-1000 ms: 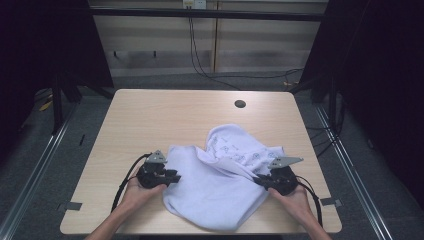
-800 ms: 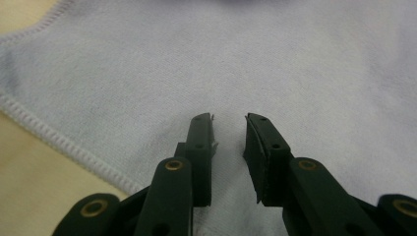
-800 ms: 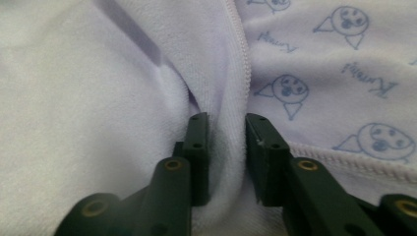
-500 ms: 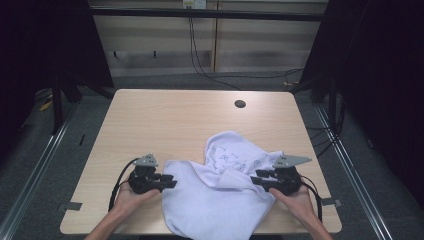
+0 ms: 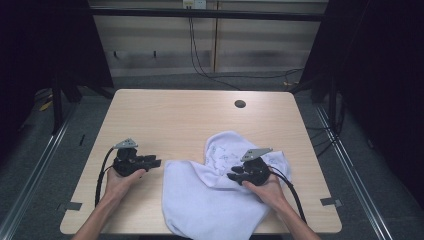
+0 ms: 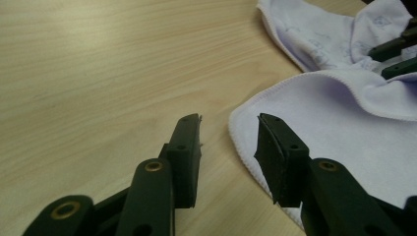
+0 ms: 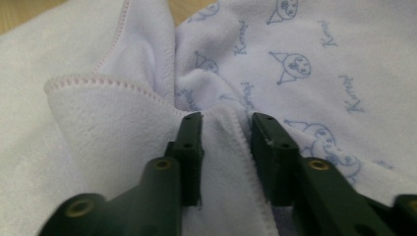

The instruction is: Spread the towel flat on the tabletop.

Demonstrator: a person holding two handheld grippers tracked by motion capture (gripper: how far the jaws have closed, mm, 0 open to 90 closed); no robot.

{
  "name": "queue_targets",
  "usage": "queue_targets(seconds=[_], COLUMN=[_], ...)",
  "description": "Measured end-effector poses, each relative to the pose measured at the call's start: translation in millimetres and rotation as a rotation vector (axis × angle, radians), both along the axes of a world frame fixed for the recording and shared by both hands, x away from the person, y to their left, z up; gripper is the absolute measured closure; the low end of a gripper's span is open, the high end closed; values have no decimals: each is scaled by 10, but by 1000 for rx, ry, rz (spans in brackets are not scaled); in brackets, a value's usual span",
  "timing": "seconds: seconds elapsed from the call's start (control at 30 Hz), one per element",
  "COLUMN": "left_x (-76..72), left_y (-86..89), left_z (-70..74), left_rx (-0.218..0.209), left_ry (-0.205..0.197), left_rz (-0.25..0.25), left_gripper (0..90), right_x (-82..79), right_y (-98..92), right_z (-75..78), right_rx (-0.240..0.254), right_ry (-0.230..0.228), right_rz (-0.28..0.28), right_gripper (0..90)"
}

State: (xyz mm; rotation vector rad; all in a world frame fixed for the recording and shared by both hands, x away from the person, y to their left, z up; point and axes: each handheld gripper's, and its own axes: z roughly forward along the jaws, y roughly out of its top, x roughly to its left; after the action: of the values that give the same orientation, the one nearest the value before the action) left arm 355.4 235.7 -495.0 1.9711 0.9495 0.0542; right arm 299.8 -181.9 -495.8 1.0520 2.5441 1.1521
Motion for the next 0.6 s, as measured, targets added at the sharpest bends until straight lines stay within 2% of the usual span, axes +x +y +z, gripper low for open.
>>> queue_targets(seconds=[0.1, 0.13, 0.33, 0.47, 0.6], left_x=[-9, -19, -42, -36, -5], left_y=[-33, -60, -138, -129, -156], left_z=[-10, -10, -22, -18, -25], left_rx=[15, 10, 31, 16, 25], left_ry=[-1, 3, 5, 9, 9], left_rz=[-10, -15, -45, -41, -35], left_gripper=[593, 585, 571, 567, 557], right_x=[-41, -49, -107, -180, -302], right_y=[16, 9, -185, -371, -626], right_z=[-2, 4, 198, 298, 366], right_rx=[-23, -19, 86, 90, 99], right_ry=[-28, -31, -59, -84, -92], right_rz=[2, -2, -73, -122, -163], right_gripper=[839, 851, 859, 872, 874])
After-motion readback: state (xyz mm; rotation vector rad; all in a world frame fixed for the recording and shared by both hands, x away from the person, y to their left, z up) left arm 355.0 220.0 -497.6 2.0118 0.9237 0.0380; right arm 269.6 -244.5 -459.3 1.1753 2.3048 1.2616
